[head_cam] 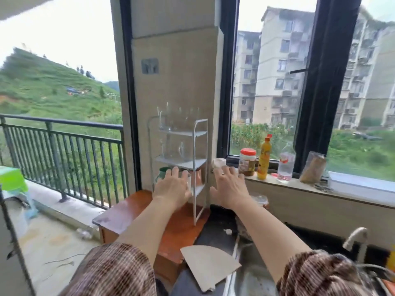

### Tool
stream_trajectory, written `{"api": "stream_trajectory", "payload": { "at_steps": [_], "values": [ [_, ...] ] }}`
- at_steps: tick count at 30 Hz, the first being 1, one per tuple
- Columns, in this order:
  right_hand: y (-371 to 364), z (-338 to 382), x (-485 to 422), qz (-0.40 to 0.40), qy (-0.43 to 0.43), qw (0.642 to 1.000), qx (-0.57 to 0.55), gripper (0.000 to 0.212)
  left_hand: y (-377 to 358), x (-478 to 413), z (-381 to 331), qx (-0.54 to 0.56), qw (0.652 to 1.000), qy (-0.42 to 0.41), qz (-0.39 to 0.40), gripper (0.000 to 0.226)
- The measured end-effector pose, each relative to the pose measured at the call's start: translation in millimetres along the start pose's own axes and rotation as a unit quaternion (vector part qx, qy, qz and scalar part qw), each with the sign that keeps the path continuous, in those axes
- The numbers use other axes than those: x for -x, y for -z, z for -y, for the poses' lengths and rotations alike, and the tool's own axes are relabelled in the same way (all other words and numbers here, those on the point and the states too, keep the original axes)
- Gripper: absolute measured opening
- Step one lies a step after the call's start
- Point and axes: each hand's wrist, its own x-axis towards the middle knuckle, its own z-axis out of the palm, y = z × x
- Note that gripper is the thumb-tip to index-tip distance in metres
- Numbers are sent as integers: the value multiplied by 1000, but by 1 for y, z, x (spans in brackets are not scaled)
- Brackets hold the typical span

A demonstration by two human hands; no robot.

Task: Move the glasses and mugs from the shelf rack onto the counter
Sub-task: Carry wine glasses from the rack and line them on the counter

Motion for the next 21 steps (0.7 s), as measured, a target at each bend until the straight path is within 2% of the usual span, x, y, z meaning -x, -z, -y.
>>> {"api": "stream_trajectory", "payload": {
  "at_steps": [6, 11, 15, 18, 21],
  "values": [
    [0, 18, -106, -28, 7, 1000, 1, 47, 1, -87, 46, -5, 1000, 3, -26, 60],
    [5, 25, -191, -70, 5, 997, 12, 53, 7, -176, 83, 1, 997, -16, -70, 57],
    [13, 23, -265, -115, -29, 993, 16, 50, 13, -261, 114, 10, 992, -45, -121, 57],
    [13, 24, -318, -126, -65, 990, 1, 45, 7, -320, 129, 35, 990, -70, -117, 57],
    [6, 28, -368, -120, -98, 988, 6, 49, -4, -372, 141, 67, 987, -98, -112, 60]
  ]
}}
